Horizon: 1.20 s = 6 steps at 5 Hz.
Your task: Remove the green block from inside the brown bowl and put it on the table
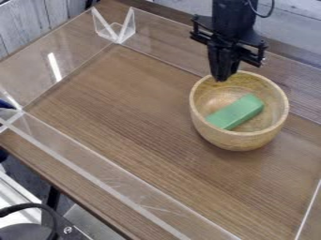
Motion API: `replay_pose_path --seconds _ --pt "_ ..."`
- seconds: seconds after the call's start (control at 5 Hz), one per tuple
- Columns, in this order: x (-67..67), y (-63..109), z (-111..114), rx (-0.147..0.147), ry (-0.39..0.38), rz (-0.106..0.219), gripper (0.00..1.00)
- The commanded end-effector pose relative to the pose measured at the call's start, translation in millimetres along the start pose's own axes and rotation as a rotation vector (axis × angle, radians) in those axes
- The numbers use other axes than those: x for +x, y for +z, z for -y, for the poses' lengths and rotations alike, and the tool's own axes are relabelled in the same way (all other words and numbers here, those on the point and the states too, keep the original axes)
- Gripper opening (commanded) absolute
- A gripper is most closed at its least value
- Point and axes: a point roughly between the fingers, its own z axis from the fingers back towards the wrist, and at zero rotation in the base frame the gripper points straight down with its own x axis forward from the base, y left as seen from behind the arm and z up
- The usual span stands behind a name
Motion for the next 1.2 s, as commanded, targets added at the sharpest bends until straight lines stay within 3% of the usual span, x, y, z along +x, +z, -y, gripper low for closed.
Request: replay_pose_path --seconds 0.0,0.8,1.0 --pt "7.4 13.3 0.3 0.003 -0.006 0.051 0.00" --pt "8.8 10.9 0.5 -0.005 -0.013 0.057 0.00" --pt "9.5 9.0 1.1 -0.007 -0.018 0.055 1.00"
